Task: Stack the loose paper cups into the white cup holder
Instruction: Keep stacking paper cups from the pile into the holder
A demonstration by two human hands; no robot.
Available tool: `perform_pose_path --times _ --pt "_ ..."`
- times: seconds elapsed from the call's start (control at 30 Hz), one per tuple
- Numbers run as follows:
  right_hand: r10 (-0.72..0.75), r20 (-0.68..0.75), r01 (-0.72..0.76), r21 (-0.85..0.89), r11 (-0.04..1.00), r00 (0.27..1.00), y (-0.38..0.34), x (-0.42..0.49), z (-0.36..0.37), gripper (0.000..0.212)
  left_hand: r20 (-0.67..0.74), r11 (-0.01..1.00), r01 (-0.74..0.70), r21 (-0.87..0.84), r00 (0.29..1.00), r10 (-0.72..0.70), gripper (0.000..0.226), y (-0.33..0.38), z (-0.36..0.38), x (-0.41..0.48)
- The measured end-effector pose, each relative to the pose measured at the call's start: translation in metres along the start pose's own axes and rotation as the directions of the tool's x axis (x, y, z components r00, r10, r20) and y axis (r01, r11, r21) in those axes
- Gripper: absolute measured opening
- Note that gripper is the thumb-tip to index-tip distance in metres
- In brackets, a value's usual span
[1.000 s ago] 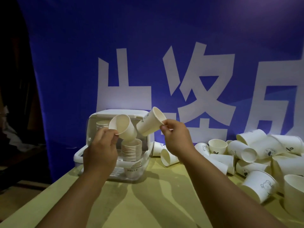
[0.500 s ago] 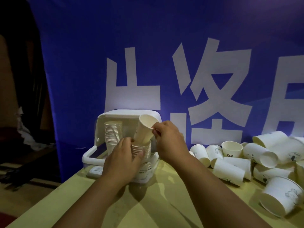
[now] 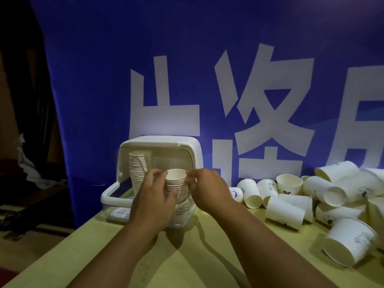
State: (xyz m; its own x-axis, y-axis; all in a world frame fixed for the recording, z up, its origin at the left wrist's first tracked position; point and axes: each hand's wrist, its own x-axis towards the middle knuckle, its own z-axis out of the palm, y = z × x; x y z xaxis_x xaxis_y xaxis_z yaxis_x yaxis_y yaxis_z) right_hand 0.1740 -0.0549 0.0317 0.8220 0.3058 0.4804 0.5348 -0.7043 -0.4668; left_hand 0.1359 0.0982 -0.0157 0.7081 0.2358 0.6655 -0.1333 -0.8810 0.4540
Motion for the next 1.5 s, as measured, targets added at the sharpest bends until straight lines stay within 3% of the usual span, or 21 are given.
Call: perform_pose_path --times 0.17,0.23,0.3,0.33,0.43,0.57,0.67,0.8,0.93,1.07,1.27,1.5 --pt "0.041 0.032 -0.042 0.043 0.998 0.999 0.005 -0.009 -0.005 0.033 -0.083 0.991 -0.029 0.128 0.996 0.04 0.052 0.018 -0.002 -0.008" --pt "0.086 -0.009 -0.086 0.03 0.996 0.996 0.014 -0.016 -0.017 0.032 -0.141 0.978 -0.156 0.142 0.974 0.176 0.04 0.03 -0.002 -0.013" --pt "0.133 -0.01 -0.134 -0.078 0.988 0.991 0.03 -0.024 -0.031 0.022 -0.118 0.981 -0.189 0.04 0.974 0.192 0.016 0.046 -0.003 -0.022" --pt "0.165 0.004 -0.163 -0.146 0.976 0.986 0.039 -0.029 -0.039 0.018 -0.065 0.989 -0.145 -0.039 0.988 0.142 0.007 0.053 -0.002 -0.025" --pt "0.246 0.007 -0.233 -0.289 0.928 0.969 0.066 -0.046 -0.059 0.018 0.152 0.987 -0.013 -0.158 0.988 0.037 0.012 0.069 0.009 -0.031" --pt "0.254 0.046 -0.219 -0.377 0.9 0.966 0.092 -0.062 -0.07 0.031 0.37 0.981 0.086 -0.172 0.929 -0.017 0.011 0.09 0.033 -0.035" --pt "0.228 0.098 -0.164 -0.439 0.883 0.969 0.104 -0.063 -0.068 0.034 0.504 0.976 0.164 -0.144 0.861 -0.07 0.027 0.099 0.058 -0.029" --pt "0.233 0.136 -0.14 -0.486 0.863 0.963 0.113 -0.06 -0.064 0.04 0.552 0.83 0.462 -0.311 0.799 -0.237 0.034 0.111 0.089 -0.014" --pt "0.247 0.119 -0.144 -0.549 0.824 0.962 0.124 -0.057 -0.063 0.038 0.596 0.688 0.599 -0.411 0.747 -0.294 0.038 0.11 0.111 -0.011" --pt "0.266 0.115 -0.151 -0.587 0.796 0.957 0.129 -0.056 -0.062 0.038 0.562 0.699 0.571 -0.43 0.776 -0.287 0.041 0.104 0.12 -0.014" --pt "0.316 0.093 -0.206 -0.583 0.786 0.944 0.126 -0.06 -0.066 0.035 0.384 0.783 0.399 -0.478 0.896 -0.223 0.019 0.112 0.105 -0.019" --pt "0.279 0.098 -0.189 -0.526 0.83 0.955 0.093 -0.058 -0.083 0.036 0.158 0.938 0.126 -0.324 0.984 -0.078 0.014 0.113 0.045 -0.008"
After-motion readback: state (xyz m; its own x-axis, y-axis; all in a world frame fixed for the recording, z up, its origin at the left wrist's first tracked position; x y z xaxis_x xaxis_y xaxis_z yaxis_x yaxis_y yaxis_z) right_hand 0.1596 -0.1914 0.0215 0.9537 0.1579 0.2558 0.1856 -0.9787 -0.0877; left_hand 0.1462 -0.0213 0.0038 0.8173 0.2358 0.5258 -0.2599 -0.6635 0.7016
